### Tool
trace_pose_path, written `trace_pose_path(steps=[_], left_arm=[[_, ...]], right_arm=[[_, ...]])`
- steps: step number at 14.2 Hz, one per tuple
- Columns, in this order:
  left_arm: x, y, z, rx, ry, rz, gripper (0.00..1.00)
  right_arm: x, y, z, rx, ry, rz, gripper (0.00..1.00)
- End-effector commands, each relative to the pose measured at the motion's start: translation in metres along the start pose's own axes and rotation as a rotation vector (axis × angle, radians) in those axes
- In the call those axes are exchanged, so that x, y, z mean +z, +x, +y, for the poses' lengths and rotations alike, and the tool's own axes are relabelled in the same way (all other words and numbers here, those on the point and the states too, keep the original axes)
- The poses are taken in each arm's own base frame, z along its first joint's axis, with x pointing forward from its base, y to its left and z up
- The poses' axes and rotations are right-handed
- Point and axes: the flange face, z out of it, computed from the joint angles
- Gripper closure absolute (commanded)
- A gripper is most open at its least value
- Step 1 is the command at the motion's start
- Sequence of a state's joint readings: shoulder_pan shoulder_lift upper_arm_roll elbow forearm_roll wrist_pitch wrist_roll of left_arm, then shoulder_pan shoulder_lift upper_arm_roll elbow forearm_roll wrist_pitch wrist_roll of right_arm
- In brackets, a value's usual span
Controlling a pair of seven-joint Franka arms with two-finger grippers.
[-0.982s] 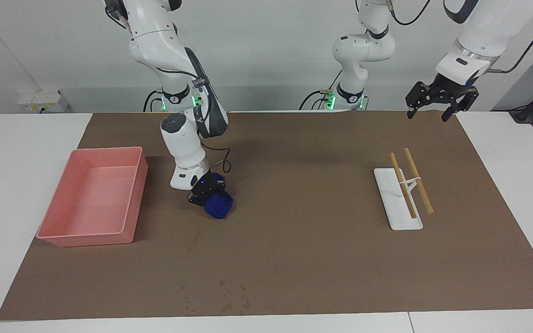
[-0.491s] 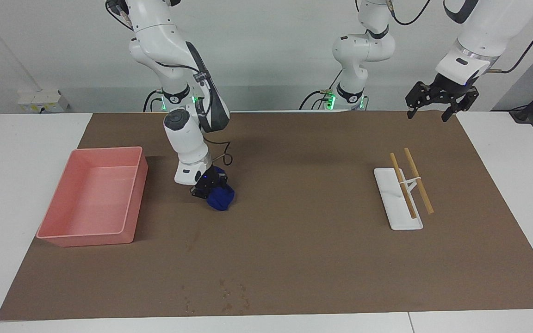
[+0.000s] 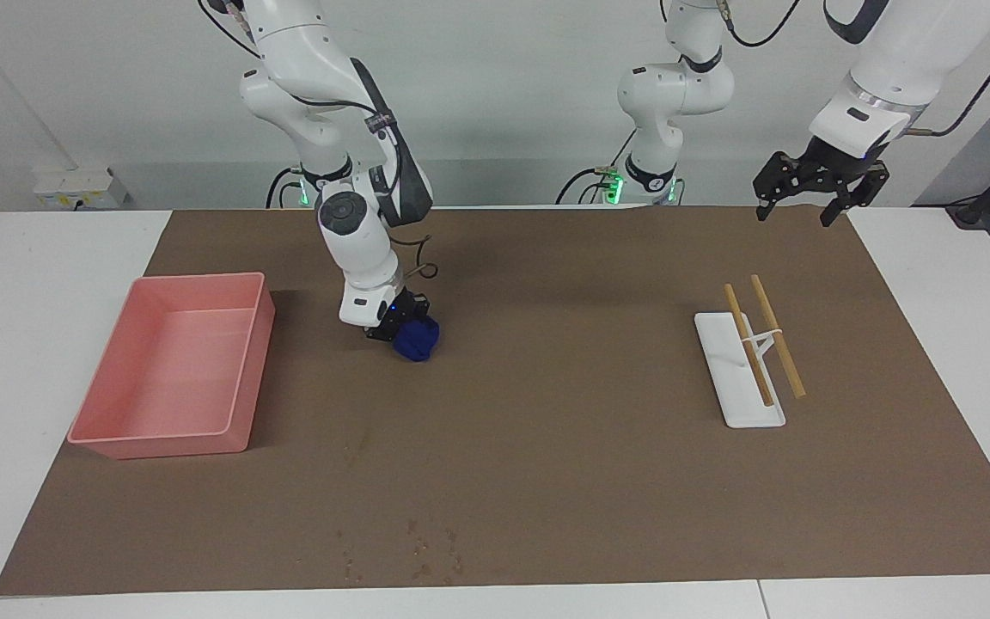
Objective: Wipe water with towel using both arms
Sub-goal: 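Carry the towel into the pink bin and open the right gripper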
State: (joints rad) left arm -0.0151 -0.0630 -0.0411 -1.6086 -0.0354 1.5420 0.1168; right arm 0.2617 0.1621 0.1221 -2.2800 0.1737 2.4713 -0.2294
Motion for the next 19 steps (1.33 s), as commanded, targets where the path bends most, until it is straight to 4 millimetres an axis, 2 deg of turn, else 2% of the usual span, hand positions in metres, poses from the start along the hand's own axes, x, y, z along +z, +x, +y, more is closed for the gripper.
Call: trace_pose_path(steps=[1,4,8,11,14,16,19], left_arm=[[0.000,-0.007,-0.002,0.010,0.016,0.003,0.00],[0.000,-0.007,-0.002,0.010,0.016,0.003,0.00],[0.000,-0.007,-0.002,0.010,0.016,0.003,0.00],[0.000,-0.007,-0.002,0.010,0.016,0.003,0.00],[0.000,-0.007,-0.002,0.010,0.016,0.003,0.00],[0.000,-0.007,-0.002,0.009,0.016,0.003,0.00],[0.000,-0.007,-0.002,0.010,0.016,0.003,0.00]], right_arm=[[0.065,-0.074,-0.020,0.026,0.017,-0.204,1.00],[0.061,-0.087,-0.021,0.026,0.011,-0.208,1.00],[0.048,-0.085,-0.019,0.017,0.011,-0.192,1.00],[0.003,-0.050,-0.014,0.034,0.036,-0.214,1.00],[-0.065,-0.019,0.002,0.050,0.074,-0.274,1.00],[-0.097,-0.016,0.005,0.051,0.084,-0.291,1.00],[-0.133,-0.012,0.004,0.045,0.092,-0.304,1.00]])
